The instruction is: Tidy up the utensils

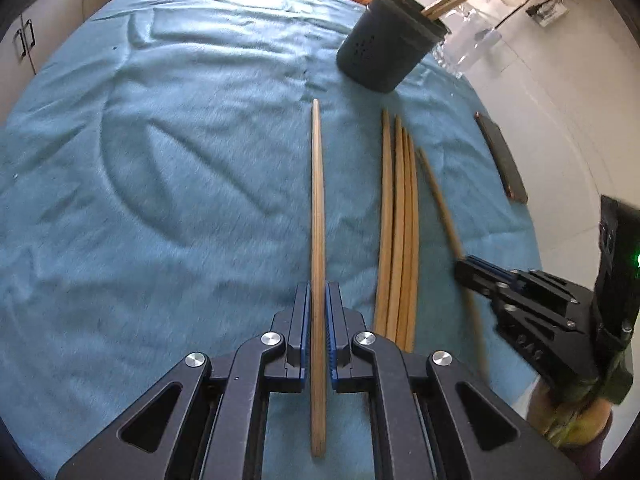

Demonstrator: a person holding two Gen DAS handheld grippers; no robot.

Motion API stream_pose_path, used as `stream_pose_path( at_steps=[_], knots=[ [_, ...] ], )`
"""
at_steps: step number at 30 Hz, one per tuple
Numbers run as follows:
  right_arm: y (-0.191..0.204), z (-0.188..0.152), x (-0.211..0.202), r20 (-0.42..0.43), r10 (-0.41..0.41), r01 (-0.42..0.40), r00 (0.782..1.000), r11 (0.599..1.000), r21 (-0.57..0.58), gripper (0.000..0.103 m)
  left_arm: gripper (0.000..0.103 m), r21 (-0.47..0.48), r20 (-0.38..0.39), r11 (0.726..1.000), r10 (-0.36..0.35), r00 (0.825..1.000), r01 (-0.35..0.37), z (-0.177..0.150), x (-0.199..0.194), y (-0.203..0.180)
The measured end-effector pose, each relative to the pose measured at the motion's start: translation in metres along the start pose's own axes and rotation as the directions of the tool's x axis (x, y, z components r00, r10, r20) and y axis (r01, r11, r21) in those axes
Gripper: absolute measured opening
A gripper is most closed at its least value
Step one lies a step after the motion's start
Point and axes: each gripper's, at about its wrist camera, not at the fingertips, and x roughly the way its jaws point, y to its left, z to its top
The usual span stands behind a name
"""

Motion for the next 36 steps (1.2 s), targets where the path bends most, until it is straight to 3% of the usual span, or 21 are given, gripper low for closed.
stream_pose_path(
  at_steps=[2,3,4,9,12,18,20,24,29,32,36],
  knots=[
    [-0.009,-0.012,-0.006,-0.004,-0.015,0.015,1.0,1.0,-0.009,0.02,0.007,0.025,-0.01,0.999,0.02,1.0,-0.019,-0.001,-0.002,-0.002],
    [-0.014,-0.016,-0.009,-0.001,-0.011,0.011,1.0,1.0,-0.003,0.033,0.007,0.031,-0.007,0.999,0.027,1.0,-0.027,0.0,-0.003,-0.002],
    [-0.017,-0.018,-0.011,-0.002,-0.007,0.007,1.0,1.0,0.002,0.039,0.007,0.037,0.001,0.999,0.034,0.999,-0.034,0.003,-0.005,-0.003],
    [-0.022,-0.006,-0.003,0.004,-0.022,0.022,1.0,1.0,0.007,0.039,0.019,0.099,0.02,0.989,0.109,0.994,-0.111,0.03,-0.001,-0.011],
    [-0.017,0.013,0.005,0.006,-0.034,0.035,0.999,0.999,-0.017,0.037,0.019,0.127,0.007,0.977,0.17,0.985,-0.169,0.054,0.016,-0.011],
    [-0.006,0.052,0.02,-0.011,-0.049,0.048,0.999,0.997,-0.065,0.022,0.019,0.204,0.012,0.955,0.219,0.976,-0.217,0.088,0.035,-0.027],
    [-0.004,0.062,0.024,-0.022,-0.053,0.052,0.998,0.996,-0.076,0.022,0.019,0.21,0.013,0.951,0.227,0.974,-0.225,0.093,0.039,-0.03],
    [-0.004,0.072,0.029,-0.023,-0.046,0.044,0.999,0.997,-0.062,0.021,0.019,0.193,0.007,0.96,0.206,0.979,-0.204,0.1,0.041,-0.032],
    [-0.006,0.072,0.03,-0.008,-0.03,0.029,1.0,0.998,-0.064,0.021,0.019,0.104,-0.009,0.991,0.086,0.996,-0.085,0.103,0.031,-0.016],
    [-0.008,0.073,0.031,-0.001,-0.025,0.025,1.0,0.997,-0.068,0.021,0.019,0.132,0.027,0.988,0.076,0.997,-0.079,0.099,0.024,-0.017],
    [-0.01,0.073,0.031,0.006,-0.021,0.021,1.0,0.998,-0.066,0.022,0.019,0.185,-0.015,0.979,0.084,0.996,-0.079,0.097,0.038,-0.028]
  ],
)
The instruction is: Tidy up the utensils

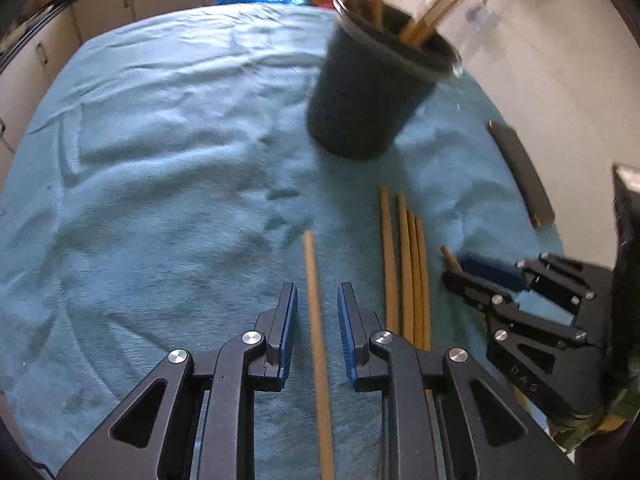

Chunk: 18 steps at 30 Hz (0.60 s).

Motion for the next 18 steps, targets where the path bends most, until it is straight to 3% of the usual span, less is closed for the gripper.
stream_pose_path(
  at_steps=[3,7,9,11,18],
  knots=[
    [0.002,-0.002,-0.001,0.004,-0.008,0.008,1.0,1.0,-0.006,0.022,0.019,0.056,0.02,0.997,0.054,0.998,-0.055,0.002,0.003,-0.012],
    [0.003,0.002,0.0,-0.019,-0.013,0.013,1.0,1.0,0.001,0.021,0.019,0.083,0.037,0.994,0.072,0.997,-0.075,0.004,0.003,-0.02],
    [0.003,0.006,0.002,-0.015,-0.006,0.006,1.0,1.0,-0.002,0.01,0.005,0.08,0.046,0.993,0.081,0.996,-0.085,0.002,0.005,-0.021],
    [0.004,0.007,0.002,-0.003,-0.01,0.01,1.0,1.0,0.0,0.007,0.005,0.054,0.051,0.996,0.064,0.997,-0.066,0.002,0.004,-0.021],
    [-0.01,-0.001,-0.015,0.063,0.004,-0.008,0.998,0.998,0.061,0.006,0.005,0.037,0.178,0.998,0.042,0.983,-0.05,-0.011,-0.053,-0.021]
  ],
)
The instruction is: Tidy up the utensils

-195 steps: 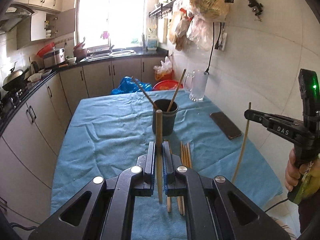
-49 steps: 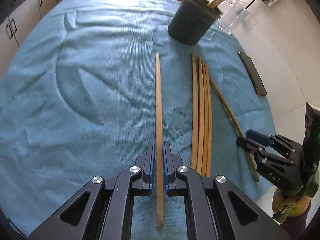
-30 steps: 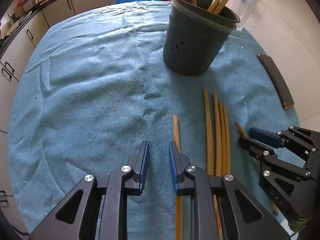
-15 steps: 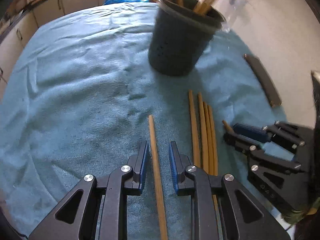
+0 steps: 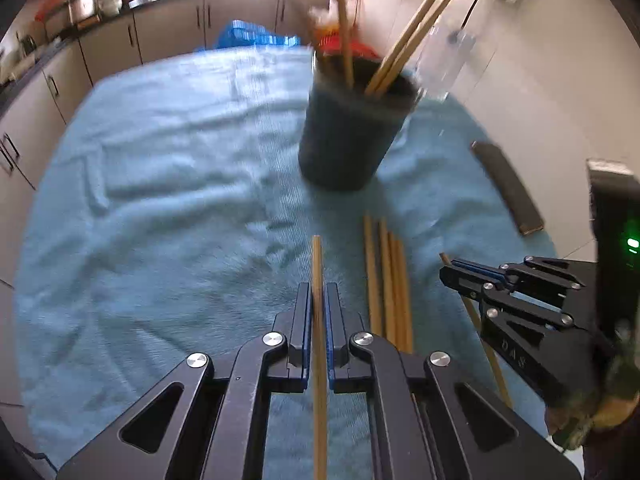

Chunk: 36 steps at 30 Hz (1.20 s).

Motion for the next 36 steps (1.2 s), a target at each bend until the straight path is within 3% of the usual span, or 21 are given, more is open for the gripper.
stream_pose_path(
  at_steps=[7,16,20,28,36],
  knots=[
    [-0.013,-0.004,-0.068,0.175,-0.015,0.007,0.984,0.999,0.05,0.006,0.005,0.015,0.17,1.0,0.001,0.985,-0.004,-0.004,-0.08,-0.003],
    [-0.007,-0.035,-0.163,0.38,-0.03,0.01,0.925,0.998,0.056,0.006,0.005,0.063,0.317,0.996,0.045,0.947,-0.068,-0.043,-0.146,-0.019],
    [0.001,-0.049,-0.188,0.421,-0.023,0.007,0.907,0.999,0.038,0.006,0.006,0.097,0.361,0.99,0.062,0.93,-0.103,-0.063,-0.168,-0.028],
    [0.016,-0.066,-0.211,0.455,-0.005,0.004,0.891,1.0,0.003,0.006,0.005,0.093,0.409,0.99,0.063,0.91,-0.111,-0.082,-0.193,-0.03],
    [0.015,-0.056,-0.227,0.494,0.007,-0.01,0.869,1.0,0.005,0.006,0.005,0.057,0.455,0.997,0.016,0.89,-0.046,-0.062,-0.214,-0.027]
  ],
)
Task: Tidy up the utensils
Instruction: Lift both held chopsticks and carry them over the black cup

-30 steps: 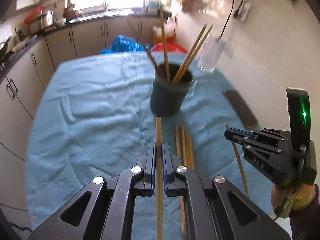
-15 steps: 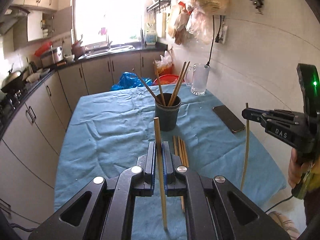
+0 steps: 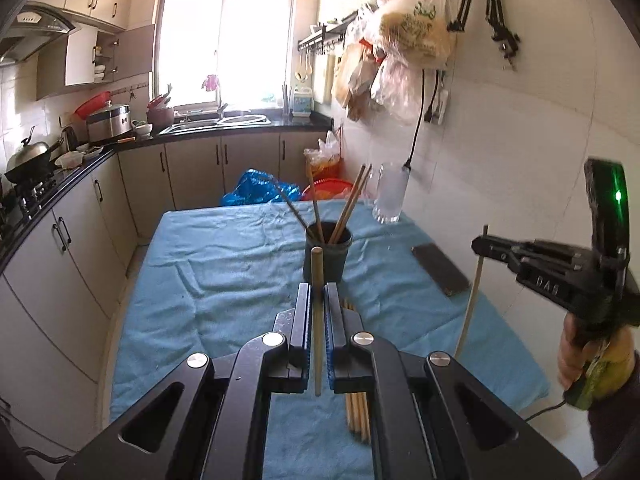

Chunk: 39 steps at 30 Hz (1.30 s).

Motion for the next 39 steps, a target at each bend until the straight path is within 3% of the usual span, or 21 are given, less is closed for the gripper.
stream_pose_path(
  at_steps=[12,22,33,39],
  knots=[
    [-0.011,0.082,0.016,0.114,0.006,-0.011,0.993,0.999,0.044,0.006,0.005,-0.013,0.063,1.0,-0.025,0.998,0.026,0.089,0.043,-0.003],
    [-0.013,0.139,0.042,0.202,0.004,-0.018,0.979,0.998,0.065,0.006,0.005,-0.107,0.063,0.992,-0.057,0.996,0.064,0.154,0.1,0.016],
    [-0.035,0.183,0.092,0.261,0.01,-0.061,0.965,0.981,0.187,0.006,0.005,-0.112,0.097,0.992,-0.042,0.994,0.053,0.197,0.15,0.017],
    [-0.042,0.186,0.116,0.28,-0.016,-0.048,0.96,0.975,0.219,0.006,0.005,-0.101,0.07,0.994,-0.022,0.997,0.029,0.198,0.185,0.012]
  ],
)
